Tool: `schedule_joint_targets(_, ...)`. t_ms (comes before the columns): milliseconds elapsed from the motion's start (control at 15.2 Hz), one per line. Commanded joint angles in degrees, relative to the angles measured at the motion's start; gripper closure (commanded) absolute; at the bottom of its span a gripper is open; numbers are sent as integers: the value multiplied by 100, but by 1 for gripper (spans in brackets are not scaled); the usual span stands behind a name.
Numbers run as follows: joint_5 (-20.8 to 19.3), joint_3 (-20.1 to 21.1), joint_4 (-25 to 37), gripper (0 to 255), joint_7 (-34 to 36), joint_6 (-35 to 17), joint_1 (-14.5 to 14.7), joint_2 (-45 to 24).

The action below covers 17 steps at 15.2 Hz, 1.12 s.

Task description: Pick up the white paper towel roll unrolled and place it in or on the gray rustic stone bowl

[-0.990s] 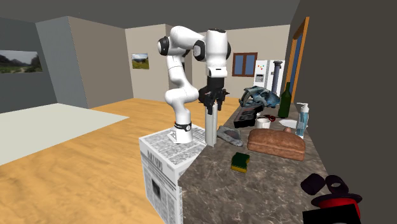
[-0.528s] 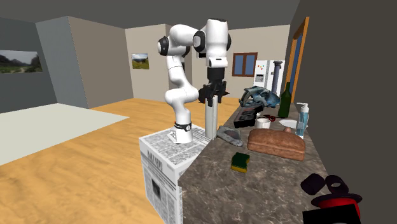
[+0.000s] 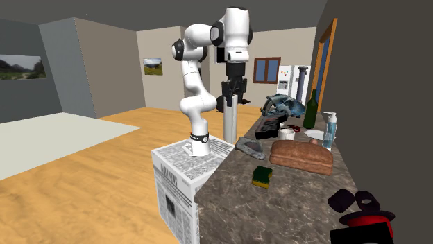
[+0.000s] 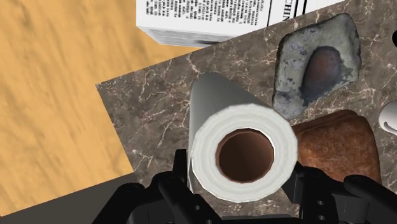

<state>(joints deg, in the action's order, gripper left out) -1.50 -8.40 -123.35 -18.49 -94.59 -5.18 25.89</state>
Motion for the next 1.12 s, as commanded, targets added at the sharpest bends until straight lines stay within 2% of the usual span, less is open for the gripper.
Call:
schedule_joint_targets(0,44,103,44,255,134,119,46,72)
schedule_joint_targets(528,460,905,138,255,1185,621,398,508)
schedule_joint_targets(1056,929,1723,633,255,2275,1052,730,532)
